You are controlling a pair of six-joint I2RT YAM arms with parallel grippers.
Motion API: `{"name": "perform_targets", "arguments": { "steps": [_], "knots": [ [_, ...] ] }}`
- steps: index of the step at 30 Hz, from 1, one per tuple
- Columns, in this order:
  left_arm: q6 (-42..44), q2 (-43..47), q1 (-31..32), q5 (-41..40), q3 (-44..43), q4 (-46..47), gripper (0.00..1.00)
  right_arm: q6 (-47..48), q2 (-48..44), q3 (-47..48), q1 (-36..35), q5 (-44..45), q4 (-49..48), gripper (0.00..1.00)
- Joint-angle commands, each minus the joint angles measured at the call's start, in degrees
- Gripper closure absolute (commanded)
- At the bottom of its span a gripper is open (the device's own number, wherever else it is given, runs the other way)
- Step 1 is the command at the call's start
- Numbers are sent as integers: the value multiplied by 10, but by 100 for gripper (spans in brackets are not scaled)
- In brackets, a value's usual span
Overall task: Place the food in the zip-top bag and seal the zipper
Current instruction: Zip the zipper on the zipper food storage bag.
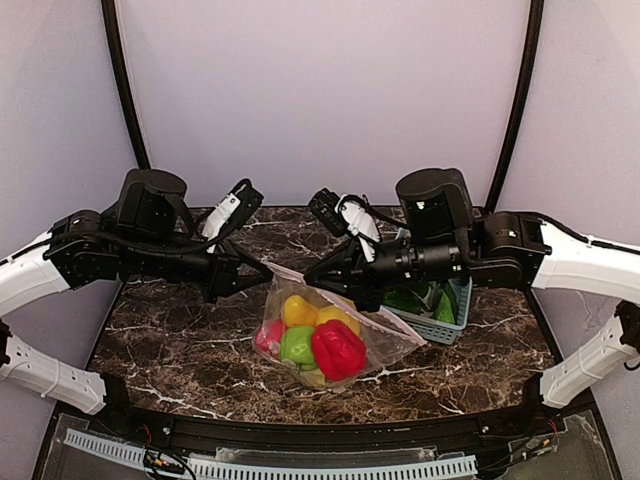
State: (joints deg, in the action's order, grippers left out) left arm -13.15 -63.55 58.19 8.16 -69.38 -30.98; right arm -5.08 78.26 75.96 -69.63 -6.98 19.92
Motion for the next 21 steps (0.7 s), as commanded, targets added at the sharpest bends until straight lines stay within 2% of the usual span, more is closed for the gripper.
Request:
{"name": "perform_targets", "arguments": {
  "steps": [1, 21],
  "knots": [
    [-20, 39, -24, -53, 0, 11, 99, -23, -29, -17, -5, 31, 69, 100],
    [-71, 31, -83, -52, 10, 37, 99, -93, -73, -60, -4, 90, 122, 100]
  ]
}}
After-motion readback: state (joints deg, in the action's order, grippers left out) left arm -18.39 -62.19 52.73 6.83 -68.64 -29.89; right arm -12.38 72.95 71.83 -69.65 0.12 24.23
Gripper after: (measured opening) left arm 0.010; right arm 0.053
